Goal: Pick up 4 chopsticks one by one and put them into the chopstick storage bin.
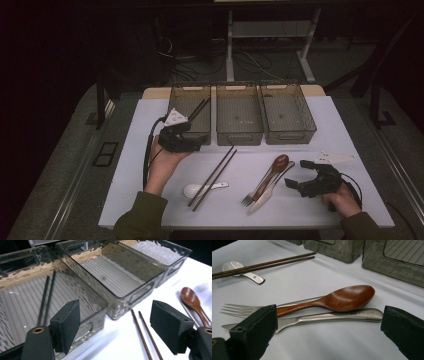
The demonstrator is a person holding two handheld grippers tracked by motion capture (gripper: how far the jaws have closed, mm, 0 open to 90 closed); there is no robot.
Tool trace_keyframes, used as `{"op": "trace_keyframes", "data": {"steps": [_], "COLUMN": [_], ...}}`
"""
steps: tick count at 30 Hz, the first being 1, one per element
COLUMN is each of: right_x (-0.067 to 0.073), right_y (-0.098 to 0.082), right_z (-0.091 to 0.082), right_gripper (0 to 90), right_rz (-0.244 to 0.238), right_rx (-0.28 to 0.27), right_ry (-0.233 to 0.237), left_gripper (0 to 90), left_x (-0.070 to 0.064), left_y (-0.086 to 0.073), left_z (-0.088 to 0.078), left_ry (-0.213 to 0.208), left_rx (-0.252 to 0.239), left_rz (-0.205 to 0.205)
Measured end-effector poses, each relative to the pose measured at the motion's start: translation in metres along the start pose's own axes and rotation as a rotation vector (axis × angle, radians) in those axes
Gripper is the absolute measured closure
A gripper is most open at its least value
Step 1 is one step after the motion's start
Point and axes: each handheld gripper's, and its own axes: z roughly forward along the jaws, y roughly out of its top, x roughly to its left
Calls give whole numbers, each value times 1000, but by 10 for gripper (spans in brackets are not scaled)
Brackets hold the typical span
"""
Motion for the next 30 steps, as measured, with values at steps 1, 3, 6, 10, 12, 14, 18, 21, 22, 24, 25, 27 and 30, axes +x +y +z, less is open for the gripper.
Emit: {"op": "trace_keyframes", "data": {"steps": [1,3,6,10,12,14,18,21,22,24,25,27,30], "right_x": [0,0,0,0,0,0,0,0,0,0,0,0,0], "right_y": [0,0,0,0,0,0,0,0,0,0,0,0,0], "right_z": [0,0,0,0,0,0,0,0,0,-1,-1,-1,-1], "right_gripper": [8,8,8,8,8,8,8,8,8,8,8,8,8], "right_rz": [-1,0,0,0,-1,3,2,3,3,2,0,1,0], "right_rx": [-1,-2,-3,-2,-4,-7,-4,-5,-6,-6,-7,-9,-8], "right_ry": [-1,-1,-2,-2,-3,-3,-3,-4,-4,-4,-4,-5,-4], "left_gripper": [231,231,231,232,235,241,257,274,281,303,314,354,416], "left_x": [-1,-5,-10,-16,-18,-21,-29,-34,-36,-38,-38,-40,-41], "left_y": [-2,-6,-14,-23,-28,-33,-42,-48,-50,-54,-56,-61,-66], "left_z": [0,-1,-1,-1,-1,-1,2,4,4,5,5,6,9], "left_ry": [-3,-8,-21,-35,-47,-53,-65,-72,-71,-78,-79,-75,-75], "left_rx": [-1,4,8,10,12,13,29,43,46,47,52,61,84], "left_rz": [-1,0,-5,-1,2,3,9,24,25,24,28,32,26]}}
